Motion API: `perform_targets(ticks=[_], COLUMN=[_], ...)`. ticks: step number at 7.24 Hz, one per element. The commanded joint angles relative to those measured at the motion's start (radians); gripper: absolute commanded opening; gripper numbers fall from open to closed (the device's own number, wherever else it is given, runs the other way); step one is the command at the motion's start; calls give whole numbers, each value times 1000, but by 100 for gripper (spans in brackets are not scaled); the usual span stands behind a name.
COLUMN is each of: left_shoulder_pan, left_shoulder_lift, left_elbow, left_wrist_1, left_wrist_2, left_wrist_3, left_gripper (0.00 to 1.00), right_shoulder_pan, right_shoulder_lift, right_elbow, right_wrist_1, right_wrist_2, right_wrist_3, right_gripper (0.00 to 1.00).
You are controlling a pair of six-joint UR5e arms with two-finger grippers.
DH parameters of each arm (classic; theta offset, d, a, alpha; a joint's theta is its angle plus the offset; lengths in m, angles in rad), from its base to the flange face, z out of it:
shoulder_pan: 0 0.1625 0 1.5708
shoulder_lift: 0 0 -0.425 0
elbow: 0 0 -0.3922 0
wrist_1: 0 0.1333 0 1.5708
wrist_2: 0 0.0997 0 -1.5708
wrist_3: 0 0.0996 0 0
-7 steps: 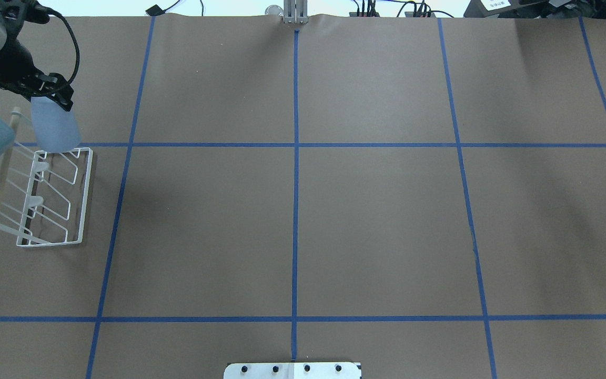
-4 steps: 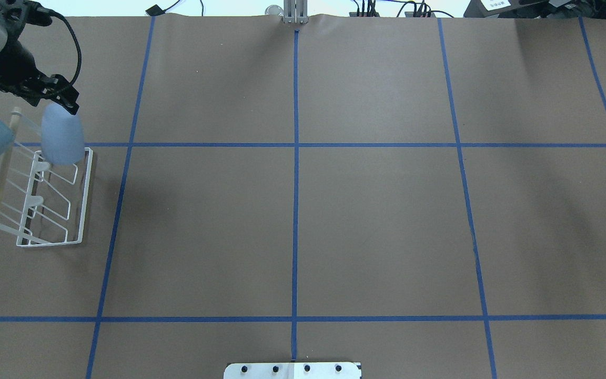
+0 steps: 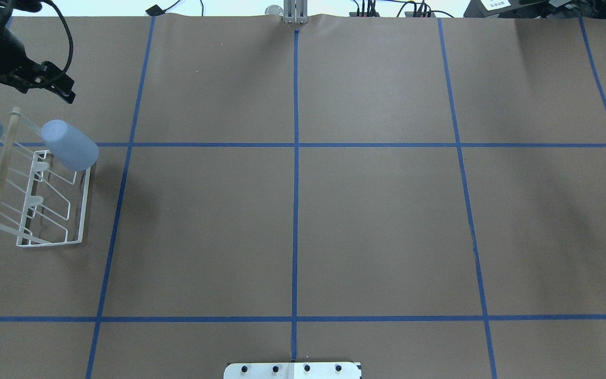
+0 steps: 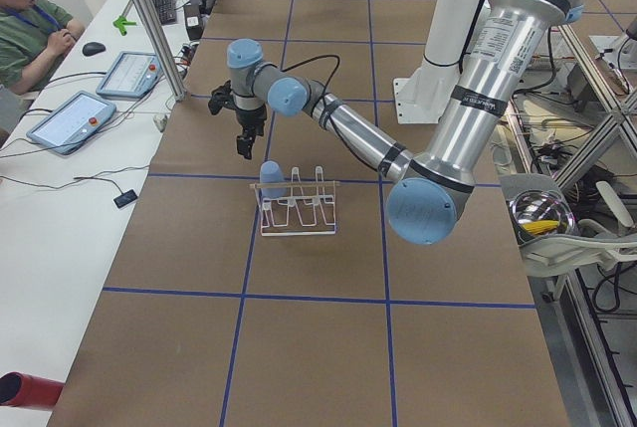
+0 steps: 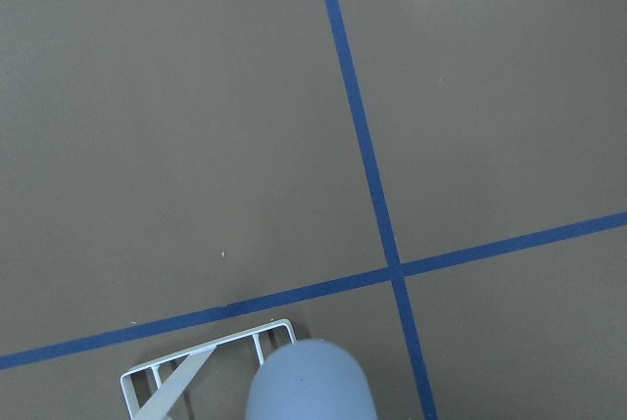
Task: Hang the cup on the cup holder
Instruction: 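Open the left gripper and lift it away from the hung cup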
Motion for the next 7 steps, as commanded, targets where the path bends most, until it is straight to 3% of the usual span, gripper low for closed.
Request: perform_targets(ticks=[1,2,3,6,7], left_shoulder_pan=[-126,-204,-270,-369,-373], left_shoulder_lift=[-2,13,85,246,312], left_elbow=[-46,-33,-28,10,51], left_wrist_1=[118,180,179,86,-22], left_wrist_2=[-6,-6,-12,-12,-8], left_wrist_3=[178,365,414,441,488], left_gripper=[99,99,99,99,99], right_shoulder_pan=[-2,0,2,58,84], right_shoulder_lift=[-17,-49,-78,-191,-210], right_elbow=[-9,-12,-13,-3,-1], right_wrist_1=[10,48,85,134,143], right_wrist_2=[-27,-67,-70,-78,-74], right_wrist_3=[0,-26,-30,-17,-27], right_gripper=[100,100,100,100,100])
